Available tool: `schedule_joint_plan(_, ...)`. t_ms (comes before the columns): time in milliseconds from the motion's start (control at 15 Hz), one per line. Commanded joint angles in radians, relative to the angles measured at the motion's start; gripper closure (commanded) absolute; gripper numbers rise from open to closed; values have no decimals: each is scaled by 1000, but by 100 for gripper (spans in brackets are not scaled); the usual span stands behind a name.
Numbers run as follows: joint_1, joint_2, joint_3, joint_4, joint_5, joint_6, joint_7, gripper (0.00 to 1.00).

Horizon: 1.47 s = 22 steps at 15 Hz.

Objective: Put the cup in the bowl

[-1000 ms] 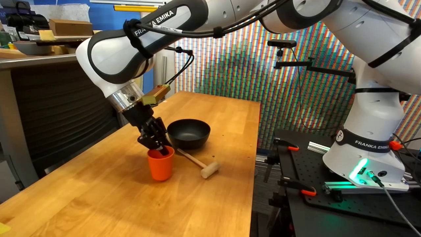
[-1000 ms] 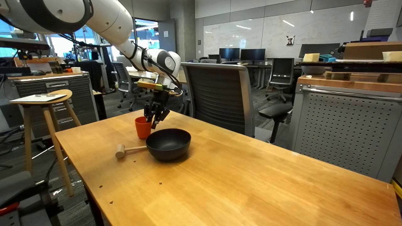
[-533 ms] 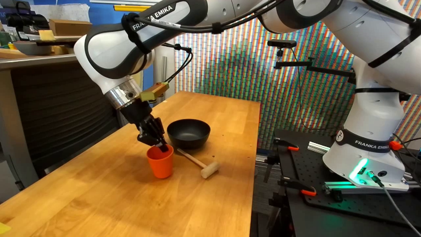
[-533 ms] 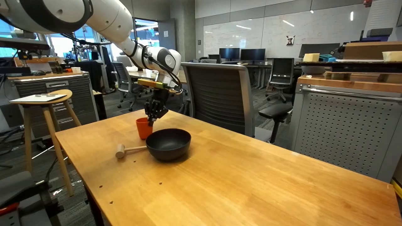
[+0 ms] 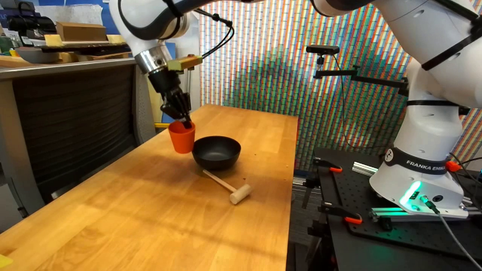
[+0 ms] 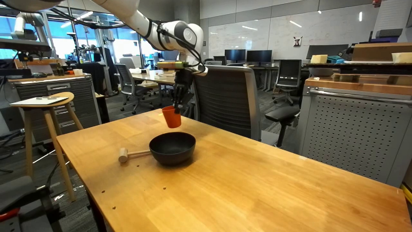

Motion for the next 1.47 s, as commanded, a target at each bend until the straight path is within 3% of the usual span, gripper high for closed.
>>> schedule_joint_plan(0,-61,-133,-37,-100,4,19,59,98)
schedule_joint_plan(400,-147,-125,-35,-183,67,-5,66,98)
schedule_joint_plan(1067,-134,-32,-7,-256,108,41,45,97)
schedule_joint_plan(1133,-140,-33,-6,-260,116,46,44,68)
schedule_joint_plan(1200,-141,-41,-11,-269,112,54,48,68)
schedule_joint_plan(1400,-143,-93,-25,-299,99,79,55,45)
